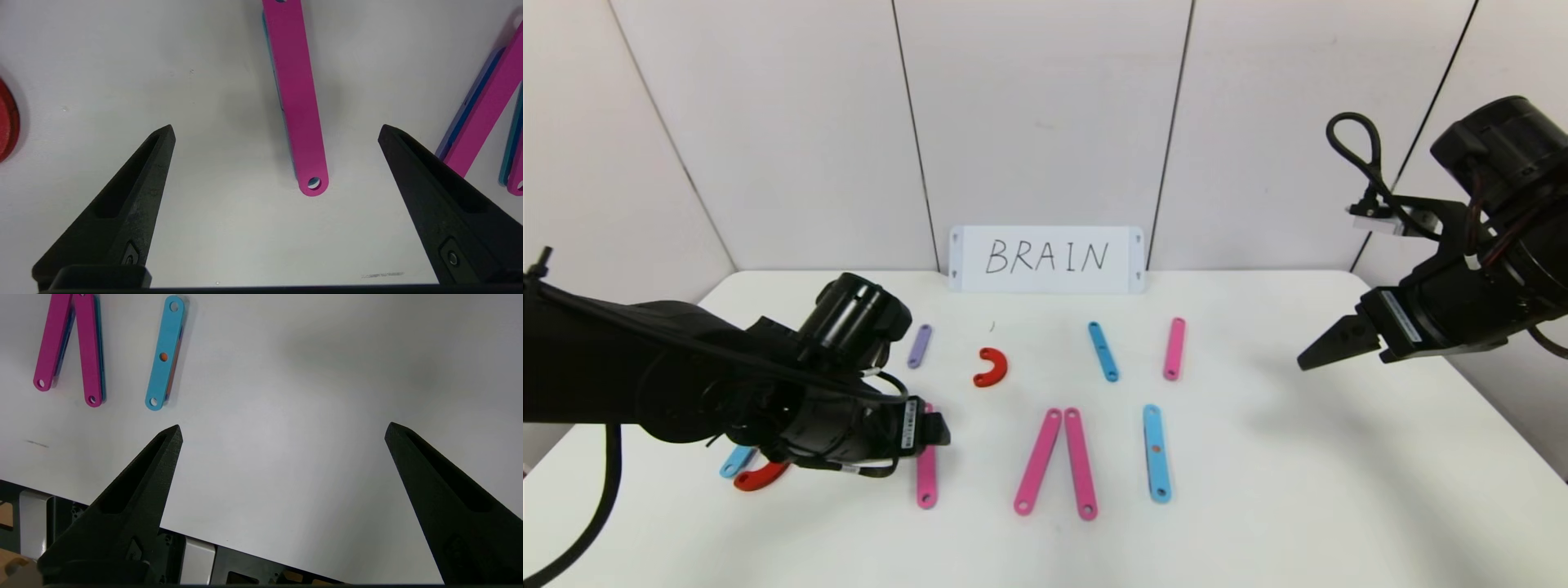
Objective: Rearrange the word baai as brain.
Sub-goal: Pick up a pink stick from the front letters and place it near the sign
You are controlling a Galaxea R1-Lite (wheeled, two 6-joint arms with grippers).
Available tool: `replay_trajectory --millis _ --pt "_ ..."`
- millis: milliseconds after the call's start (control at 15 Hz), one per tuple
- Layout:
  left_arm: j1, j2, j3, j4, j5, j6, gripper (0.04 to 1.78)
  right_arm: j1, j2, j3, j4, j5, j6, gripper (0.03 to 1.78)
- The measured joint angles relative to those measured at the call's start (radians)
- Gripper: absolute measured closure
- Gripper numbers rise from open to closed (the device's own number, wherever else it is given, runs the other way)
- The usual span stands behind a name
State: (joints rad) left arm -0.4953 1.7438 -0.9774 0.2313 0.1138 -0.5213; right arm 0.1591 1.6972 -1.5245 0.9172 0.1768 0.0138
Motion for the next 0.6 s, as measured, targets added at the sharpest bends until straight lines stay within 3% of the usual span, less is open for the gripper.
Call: replay_trajectory --millis 600 --pt "-0.022 0.095 0.008 -0.030 0.056 -0.008 0.08 0.000 -0.003 0.001 0.000 -0.001 0.000 0.07"
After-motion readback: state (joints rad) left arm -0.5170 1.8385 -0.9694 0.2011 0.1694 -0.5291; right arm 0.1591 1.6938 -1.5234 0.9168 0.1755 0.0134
